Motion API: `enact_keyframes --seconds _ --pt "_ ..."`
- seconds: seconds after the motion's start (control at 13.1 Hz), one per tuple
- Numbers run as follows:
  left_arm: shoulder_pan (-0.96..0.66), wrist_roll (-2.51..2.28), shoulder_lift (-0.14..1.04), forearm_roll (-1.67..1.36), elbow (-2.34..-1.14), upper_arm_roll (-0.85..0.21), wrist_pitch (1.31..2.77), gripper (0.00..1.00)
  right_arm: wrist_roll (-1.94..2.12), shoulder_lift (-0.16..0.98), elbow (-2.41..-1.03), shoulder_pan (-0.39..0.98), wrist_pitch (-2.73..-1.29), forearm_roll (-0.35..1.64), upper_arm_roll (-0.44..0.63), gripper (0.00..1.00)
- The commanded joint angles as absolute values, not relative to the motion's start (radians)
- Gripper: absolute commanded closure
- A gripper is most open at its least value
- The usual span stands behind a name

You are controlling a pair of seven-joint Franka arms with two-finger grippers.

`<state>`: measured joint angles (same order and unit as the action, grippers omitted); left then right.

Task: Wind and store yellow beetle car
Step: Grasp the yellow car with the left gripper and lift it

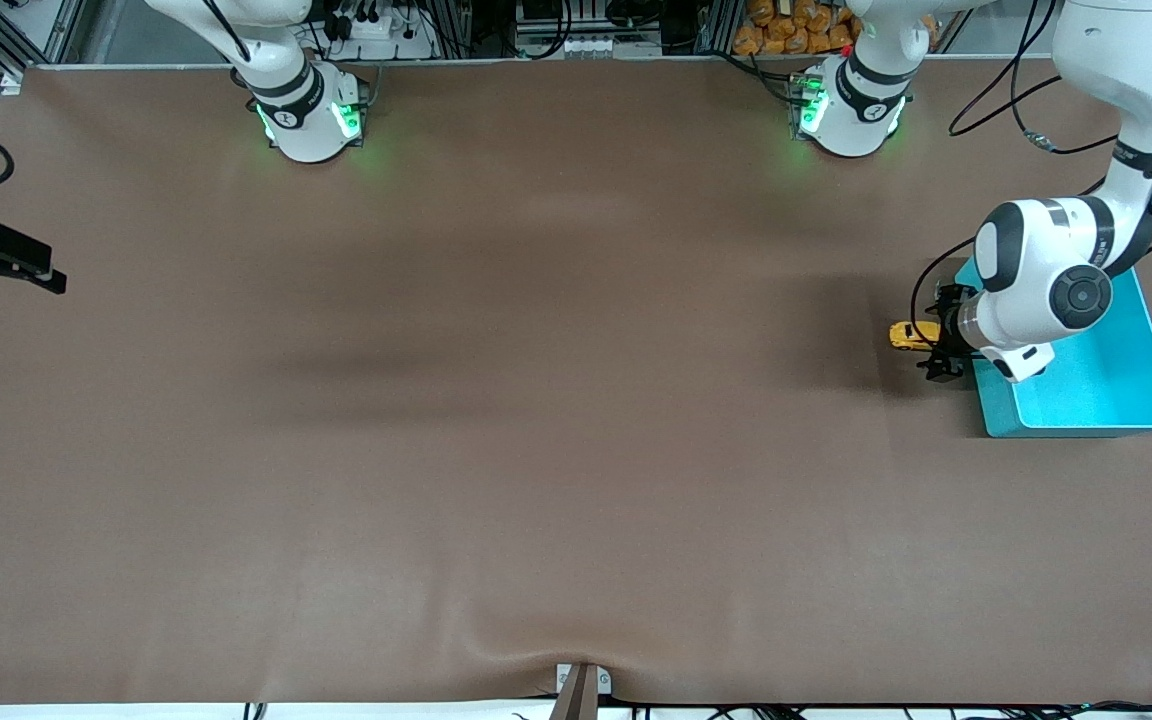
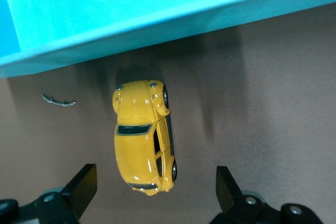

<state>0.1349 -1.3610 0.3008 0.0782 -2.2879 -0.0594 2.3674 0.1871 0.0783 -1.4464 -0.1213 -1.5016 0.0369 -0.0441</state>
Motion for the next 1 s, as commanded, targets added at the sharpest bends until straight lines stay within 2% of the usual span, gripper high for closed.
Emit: enact_keyframes --seconds 0.0,0.23,0.46,0.77,0.92 --pt "0.141 -1.382 0.298 0.087 -2.321 -0.064 2.407 0.0 0.137 -0.058 -1.632 -0.118 -1.601 0.054 -0.041 0.0" --pt "0.143 -1.384 0.304 0.092 -2.327 -0.064 2.414 0.0 0.133 -0.129 -1.699 -0.107 -1.632 0.052 -0.041 0.0" --pt "0.164 -1.384 0.31 0.094 -2.35 -0.063 2.462 0.05 0.135 -0.138 -1.681 -0.077 -1.588 0.049 -0.043 0.0" --pt "0.172 -1.382 0.311 0.097 -2.356 -0.063 2.473 0.26 0.132 -0.12 -1.62 -0.041 -1.554 0.051 -0.041 0.0" --pt "0.17 -1.384 0.305 0.098 -2.361 -0.064 2.471 0.48 0.147 -0.106 -1.618 -0.049 -1.551 0.052 -0.038 0.0"
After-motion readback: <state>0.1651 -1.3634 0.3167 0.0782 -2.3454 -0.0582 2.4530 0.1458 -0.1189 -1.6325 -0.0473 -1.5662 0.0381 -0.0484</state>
